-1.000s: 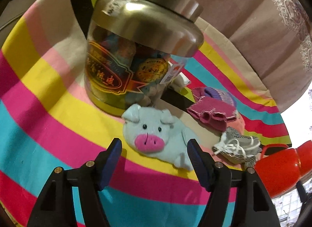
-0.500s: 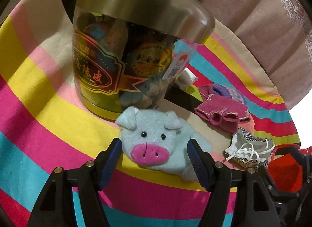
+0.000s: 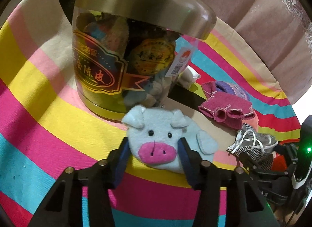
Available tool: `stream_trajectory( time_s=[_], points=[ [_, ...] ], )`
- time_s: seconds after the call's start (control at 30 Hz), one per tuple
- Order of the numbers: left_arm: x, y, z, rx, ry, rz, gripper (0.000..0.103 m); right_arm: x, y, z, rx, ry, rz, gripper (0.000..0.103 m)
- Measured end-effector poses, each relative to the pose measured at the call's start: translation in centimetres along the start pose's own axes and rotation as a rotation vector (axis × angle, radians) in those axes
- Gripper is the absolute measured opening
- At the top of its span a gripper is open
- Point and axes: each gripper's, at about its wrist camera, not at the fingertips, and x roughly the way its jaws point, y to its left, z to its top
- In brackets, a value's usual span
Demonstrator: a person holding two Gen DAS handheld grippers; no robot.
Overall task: Organize soft objects
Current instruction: 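Grasp the light blue pig plush with the left tool while the right tool grasps the grey checkered bag, then carry the pig plush and checkered bag to the white box and open both tools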
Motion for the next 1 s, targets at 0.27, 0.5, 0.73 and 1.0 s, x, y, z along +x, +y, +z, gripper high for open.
stream_trajectory(
  time_s=[0.27, 0.5, 0.73, 1.0],
  points=[
    [-0.9, 0.4, -0.1, 0.001, -0.019, -0.023, 0.032, -0.4, 1.0, -1.1, 0.044, 0.021, 0.147, 0.021],
    [-2.3, 1.1, -0.5, -0.027, -0.028, -0.069, 0.030, -3.5, 0.3, -2.6, 0.141, -0.014, 0.199, 0.015],
    [-4.8, 1.1, -1.2, -0.027, -0.055, -0.116, 0.027, -6.9, 0.6, -3.6, 0.168, -0.064, 0.229, 0.015],
    [-7.7, 0.4, -2.0, -0.014, -0.082, -0.154, 0.024, -9.8, 0.5, -5.4, 0.205, -0.097, 0.249, 0.014]
  ],
)
